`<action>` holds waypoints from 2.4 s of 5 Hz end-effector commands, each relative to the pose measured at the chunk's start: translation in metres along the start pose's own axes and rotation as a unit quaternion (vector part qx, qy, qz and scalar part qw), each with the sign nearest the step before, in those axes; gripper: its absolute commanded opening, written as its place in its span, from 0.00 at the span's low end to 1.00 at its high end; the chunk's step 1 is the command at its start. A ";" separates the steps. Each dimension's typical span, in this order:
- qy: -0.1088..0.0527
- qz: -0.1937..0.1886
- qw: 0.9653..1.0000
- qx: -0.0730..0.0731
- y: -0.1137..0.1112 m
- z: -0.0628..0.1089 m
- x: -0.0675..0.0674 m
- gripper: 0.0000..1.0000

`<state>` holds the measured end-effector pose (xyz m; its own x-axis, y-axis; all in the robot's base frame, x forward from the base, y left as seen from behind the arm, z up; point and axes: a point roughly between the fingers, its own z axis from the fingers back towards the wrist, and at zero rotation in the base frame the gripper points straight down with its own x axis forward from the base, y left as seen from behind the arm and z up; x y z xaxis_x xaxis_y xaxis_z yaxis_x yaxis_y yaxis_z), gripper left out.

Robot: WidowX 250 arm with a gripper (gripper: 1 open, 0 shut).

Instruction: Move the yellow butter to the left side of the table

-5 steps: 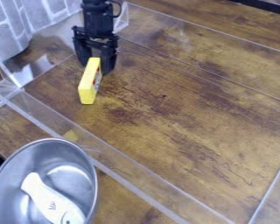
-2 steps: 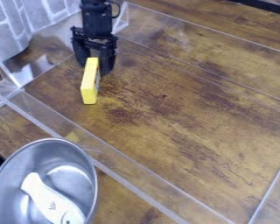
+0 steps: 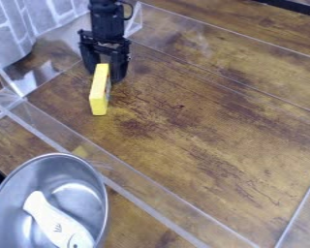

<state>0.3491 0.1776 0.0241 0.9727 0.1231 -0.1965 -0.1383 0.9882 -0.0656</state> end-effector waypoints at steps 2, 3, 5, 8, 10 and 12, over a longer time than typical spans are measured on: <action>-0.049 -0.007 0.999 0.014 -0.010 0.048 -0.001 1.00; -0.050 -0.007 0.999 0.013 -0.012 0.053 -0.003 1.00; -0.056 -0.015 0.998 0.011 -0.023 0.064 -0.004 1.00; -0.063 -0.027 0.998 0.004 -0.036 0.072 -0.003 1.00; -0.059 -0.027 0.998 0.002 -0.035 0.062 0.003 1.00; -0.052 -0.022 0.998 0.000 -0.031 0.050 0.010 1.00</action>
<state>0.3627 0.1514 0.0477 0.9817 0.0940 -0.1655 -0.1111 0.9890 -0.0974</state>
